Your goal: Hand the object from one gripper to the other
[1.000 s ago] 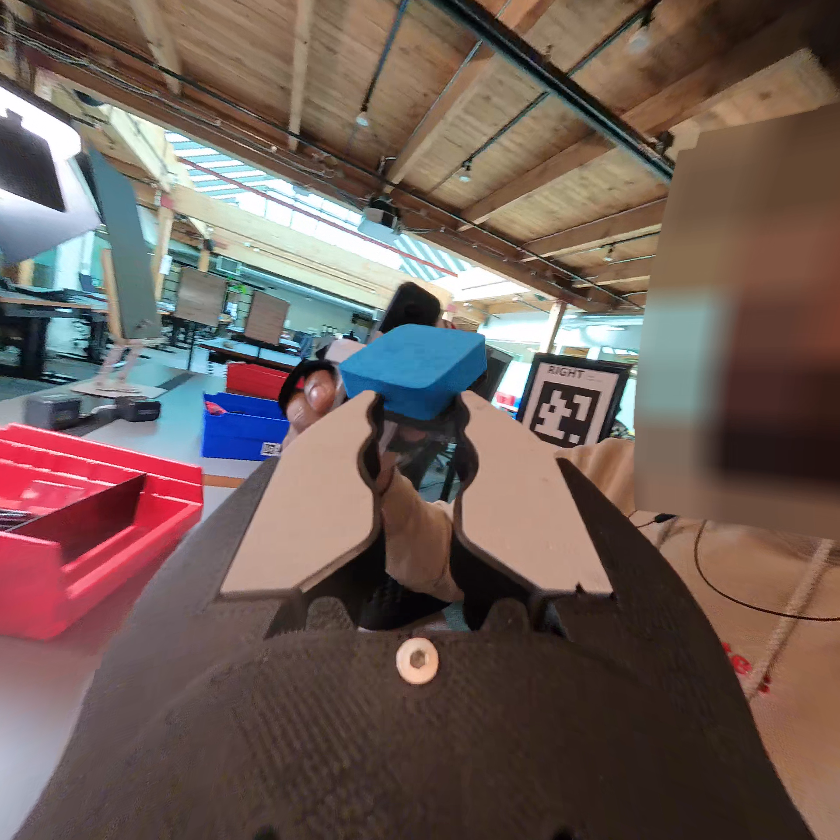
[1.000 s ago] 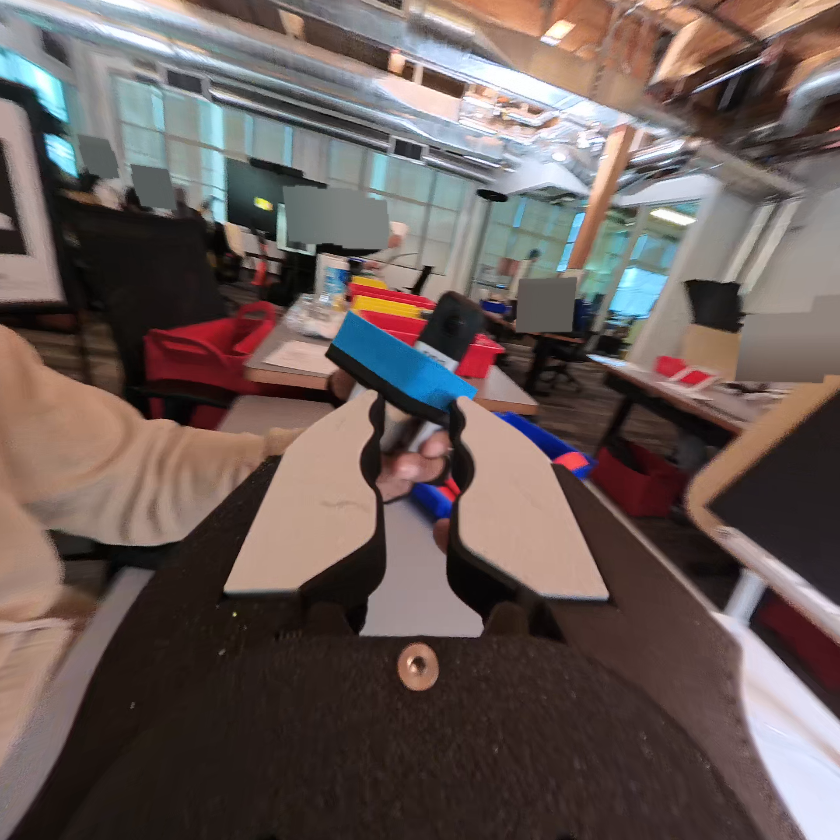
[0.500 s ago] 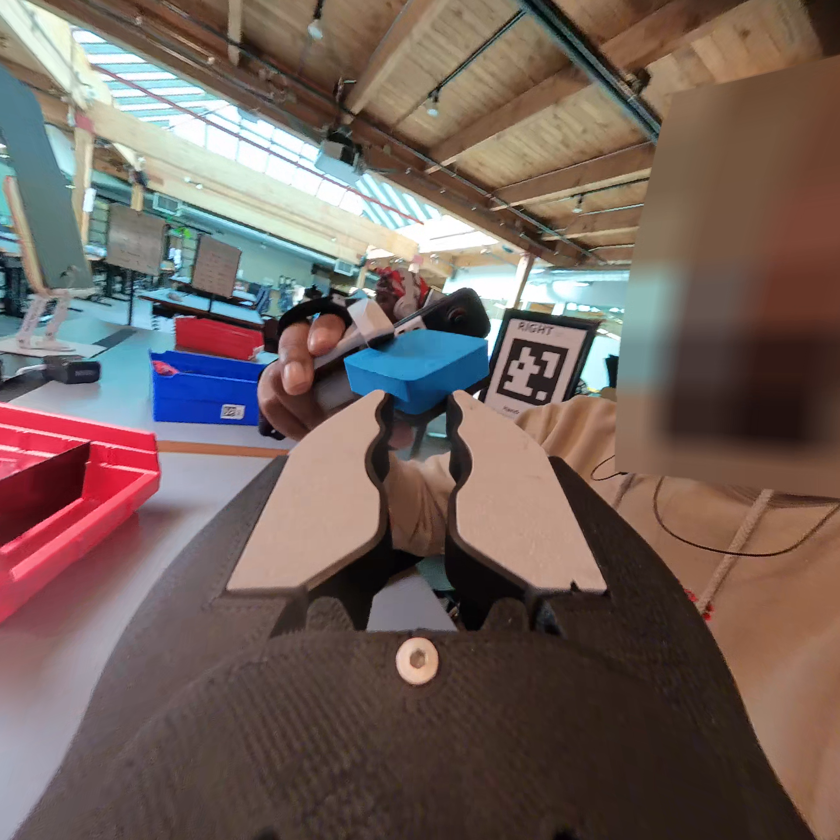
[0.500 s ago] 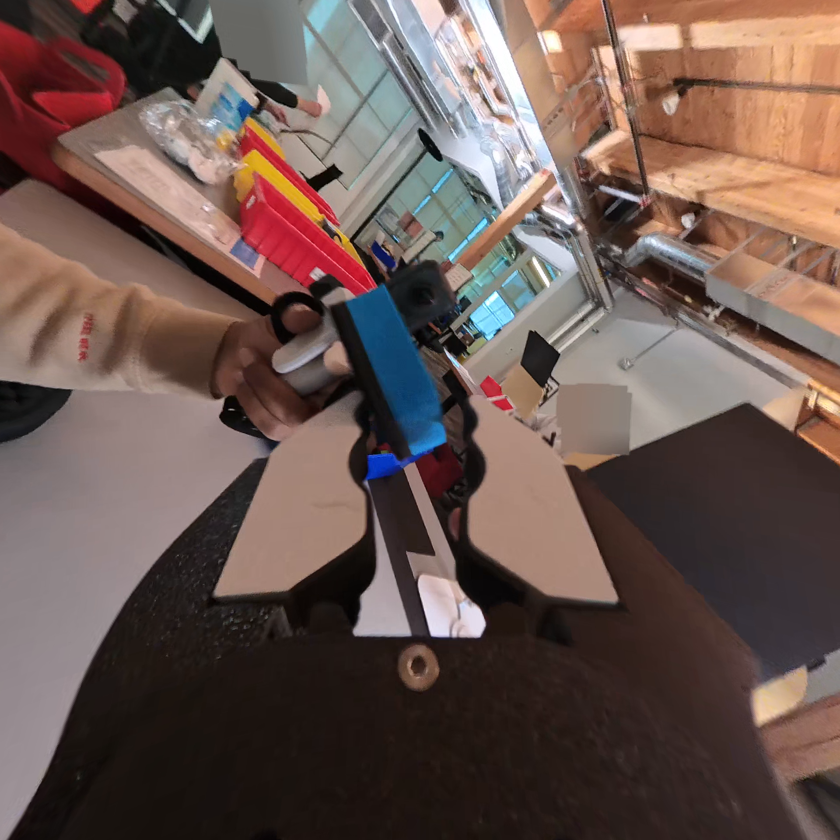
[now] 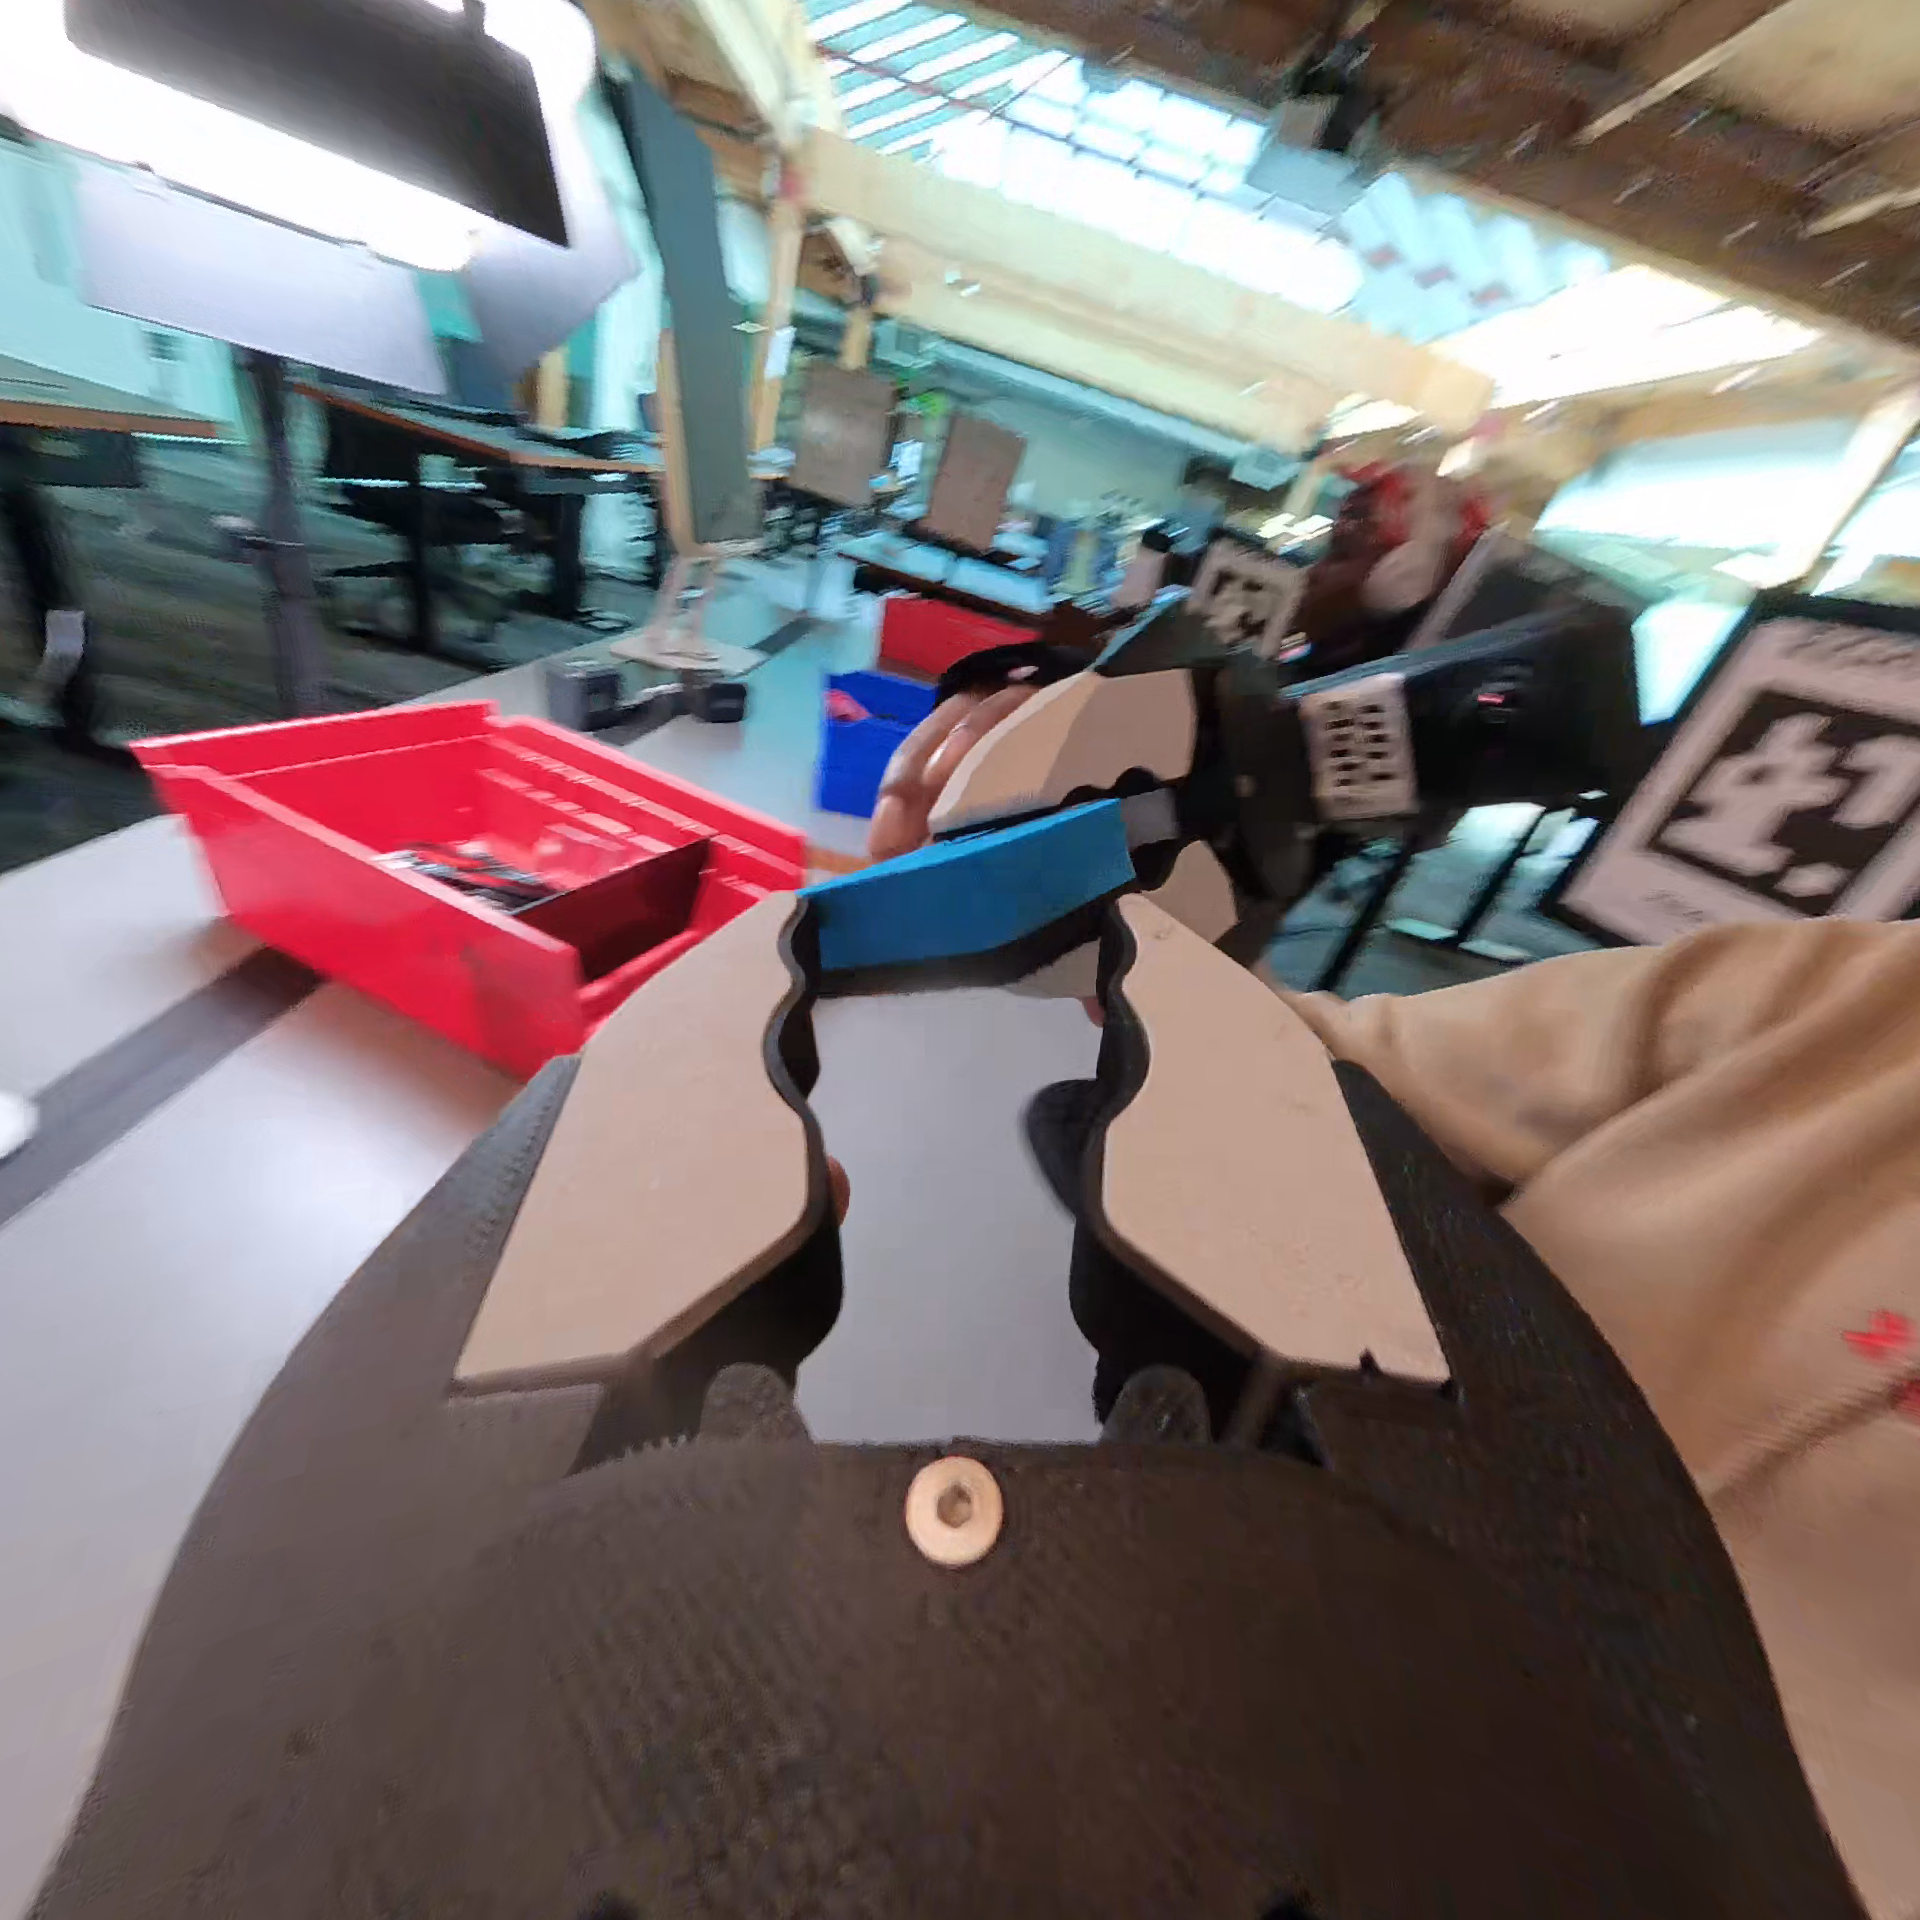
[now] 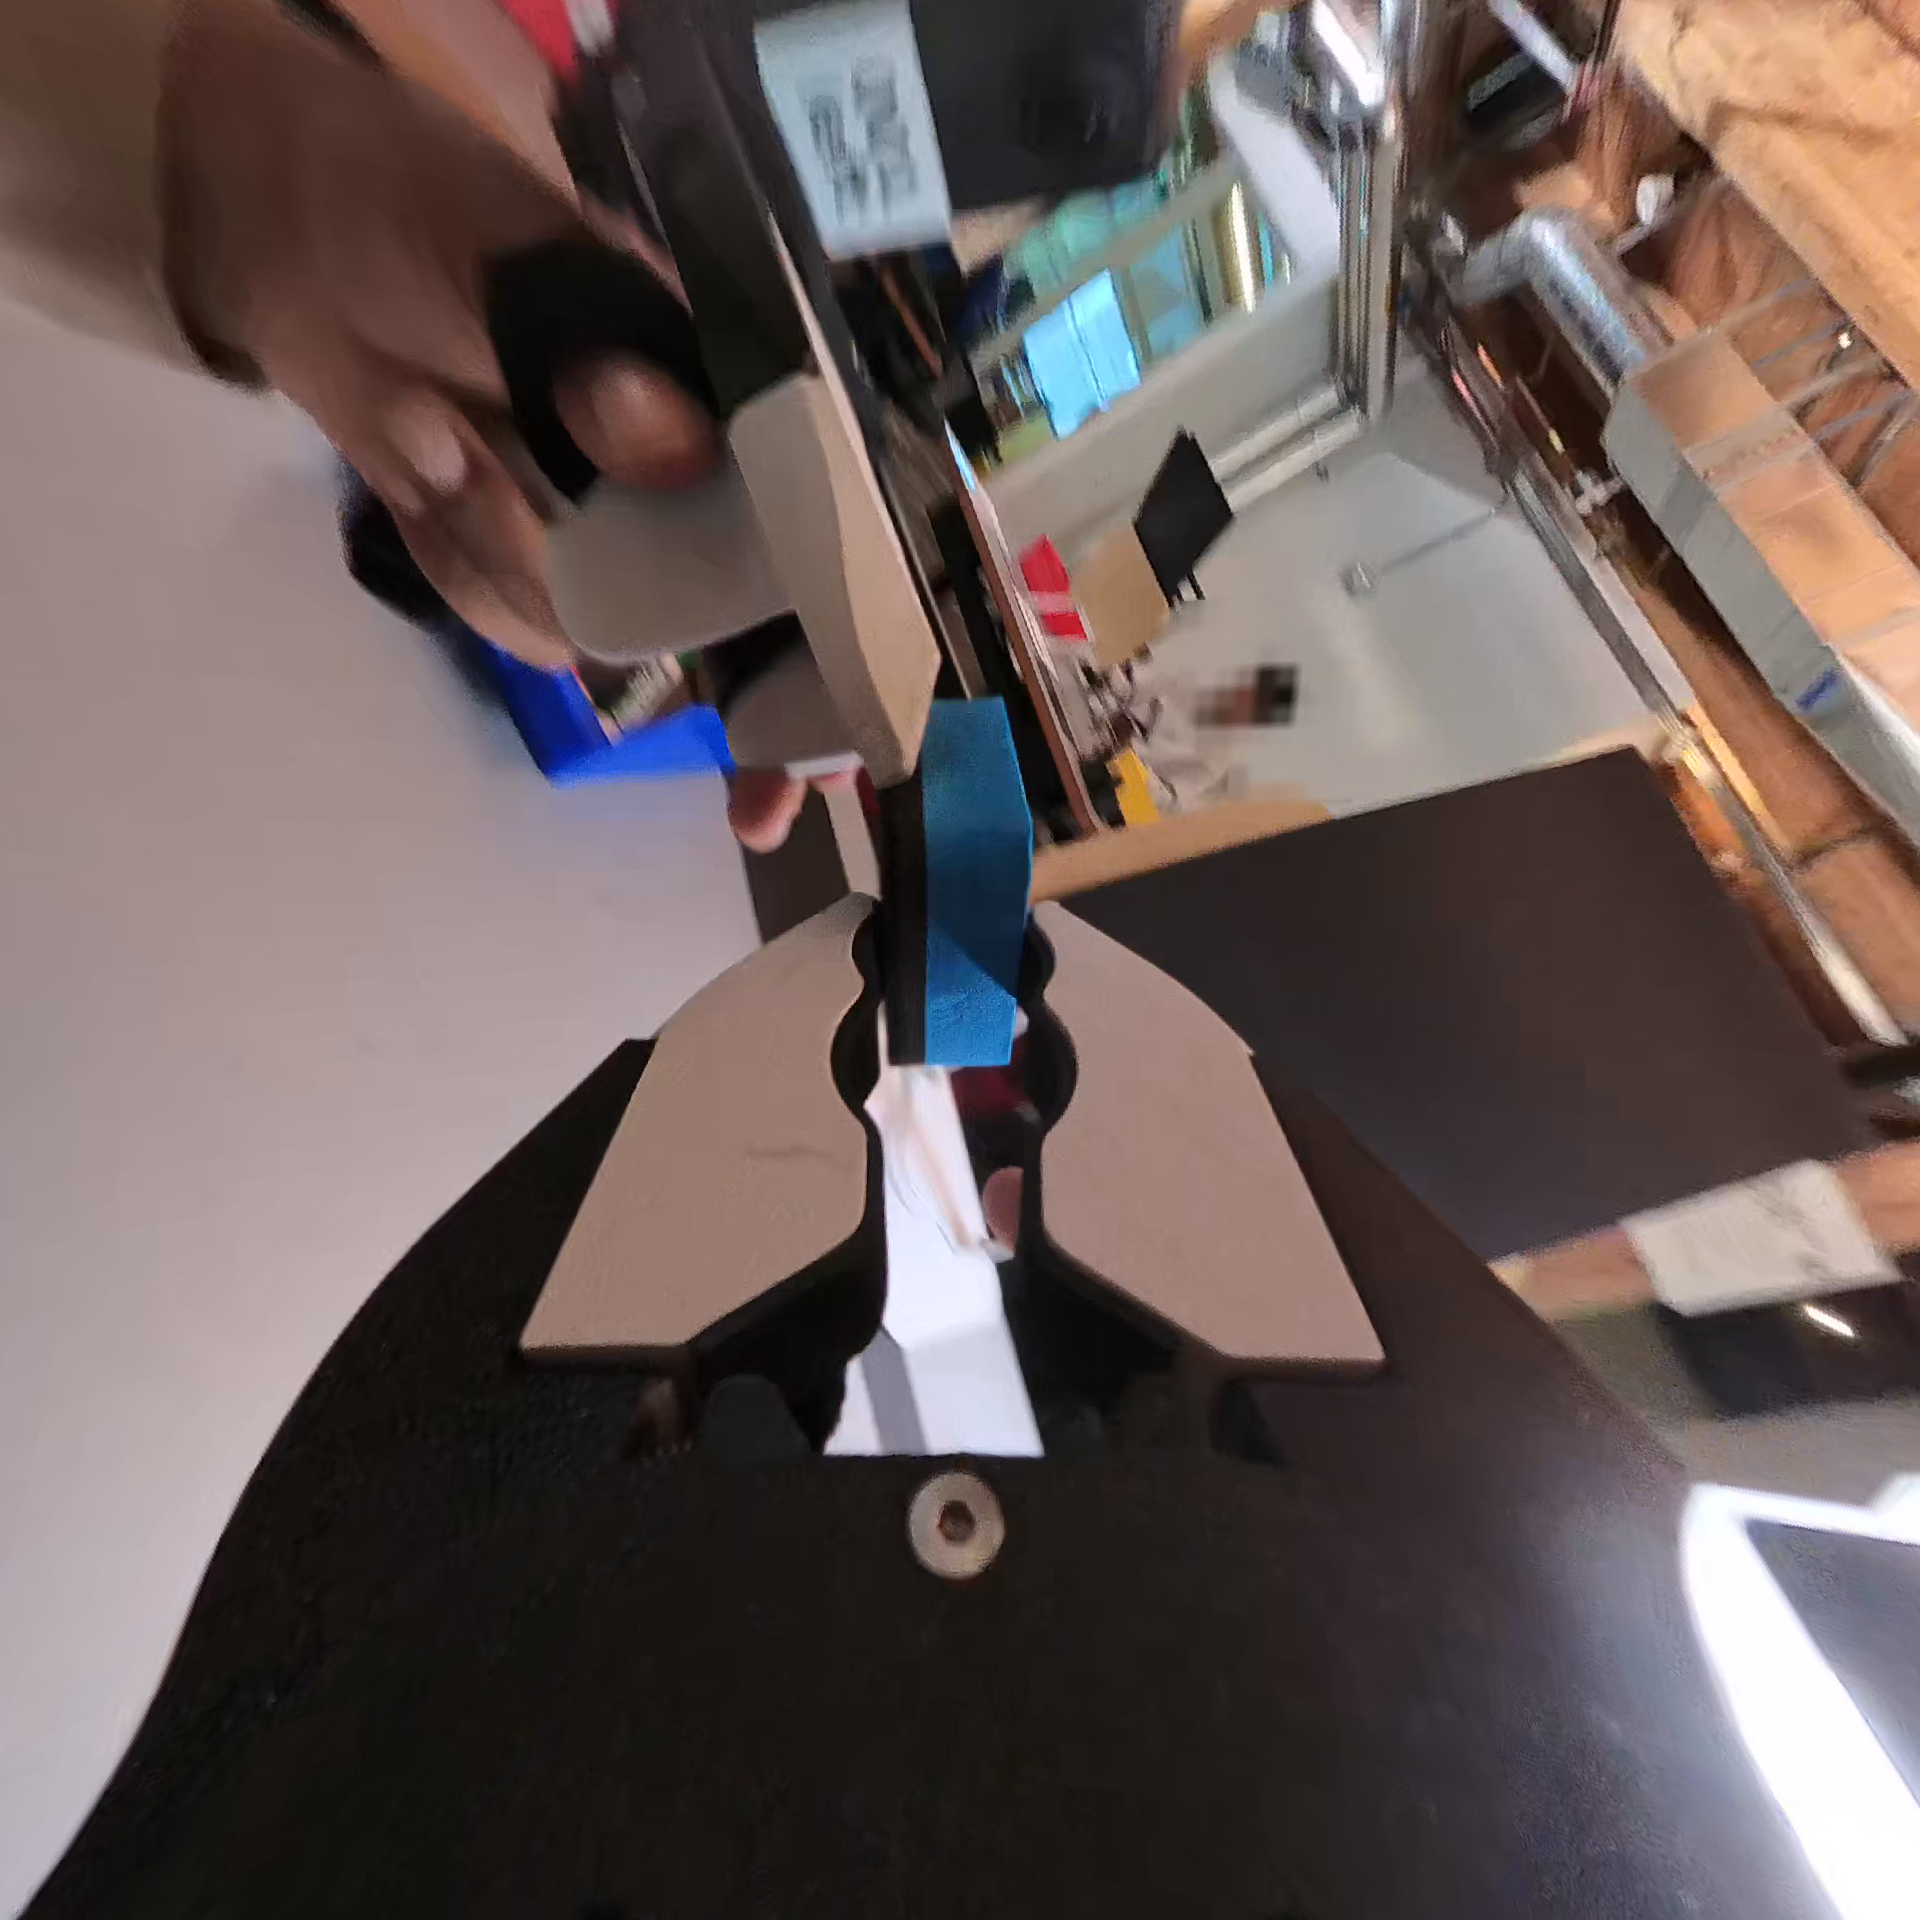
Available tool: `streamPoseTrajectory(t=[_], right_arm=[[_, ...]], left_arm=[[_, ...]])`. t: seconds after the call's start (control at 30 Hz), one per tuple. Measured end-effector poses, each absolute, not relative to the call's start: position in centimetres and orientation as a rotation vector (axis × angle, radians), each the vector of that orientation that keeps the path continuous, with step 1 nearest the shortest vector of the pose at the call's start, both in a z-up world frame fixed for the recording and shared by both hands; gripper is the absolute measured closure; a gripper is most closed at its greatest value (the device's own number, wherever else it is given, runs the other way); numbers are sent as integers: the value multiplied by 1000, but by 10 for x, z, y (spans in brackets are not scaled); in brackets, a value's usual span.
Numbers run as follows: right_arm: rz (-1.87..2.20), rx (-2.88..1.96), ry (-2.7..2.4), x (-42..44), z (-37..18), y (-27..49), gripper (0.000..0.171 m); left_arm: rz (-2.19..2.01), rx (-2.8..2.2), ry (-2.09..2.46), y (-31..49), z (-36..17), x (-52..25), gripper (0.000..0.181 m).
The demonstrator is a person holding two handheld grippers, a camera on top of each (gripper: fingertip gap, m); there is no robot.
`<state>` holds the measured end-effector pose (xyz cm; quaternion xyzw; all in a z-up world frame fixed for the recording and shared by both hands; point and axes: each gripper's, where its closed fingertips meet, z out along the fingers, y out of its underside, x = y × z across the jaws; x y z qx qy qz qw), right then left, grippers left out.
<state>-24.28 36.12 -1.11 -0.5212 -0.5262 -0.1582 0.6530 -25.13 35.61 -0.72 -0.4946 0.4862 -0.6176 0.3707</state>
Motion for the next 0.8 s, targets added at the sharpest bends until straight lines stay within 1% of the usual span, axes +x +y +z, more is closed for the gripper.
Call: streamPoseTrajectory(t=[0.07, 0.13, 0.2, 0.23, 0.3, 0.33, 0.37, 0.43, 0.5, 0.57, 0.63, 0.77, 0.8], right_arm=[[-125, -1142, -1173, -254, -2, 346, 147], [84, -1100, -1166, -260, 5, 334, 132], [172, -1066, -1173, -263, 6, 328, 128], [166, -1040, -1166, -265, 7, 327, 131], [63, -997, -1152, -266, 10, 329, 148], [-4, -971, -1159, -265, 11, 329, 148], [-68, -996, -1154, -261, 11, 333, 149], [-154, -1046, -1189, -250, 9, 336, 149], [-266, -1125, -1218, -238, 2, 344, 149], [-406, -1190, -1252, -231, -10, 355, 149], [-498, -1254, -1258, -226, -22, 367, 149], [-407, -1274, -1240, -228, -23, 368, 149], [-416, -1282, -1238, -228, -23, 368, 149]], left_arm=[[-1751, -1199, 1252, 347, 1, -257, 130], [-1952, -1087, 1260, 334, 11, -265, 130], [-2127, -1017, 1200, 331, 19, -270, 130], [-2196, -986, 1201, 327, 20, -271, 130], [-2301, -980, 1232, 319, 17, -270, 130], [-2326, -1002, 1220, 322, 16, -270, 134], [-2292, -1047, 1195, 330, 15, -268, 136], [-2052, -1145, 1130, 352, 11, -264, 137], [-1780, -1212, 1154, 363, 3, -263, 131], [-1597, -1267, 1232, 359, -6, -255, 124], [-1534, -1273, 1258, 354, -9, -250, 137], [-1644, -1280, 1248, 353, -7, -252, 138], [-1673, -1283, 1245, 353, -7, -253, 134]])
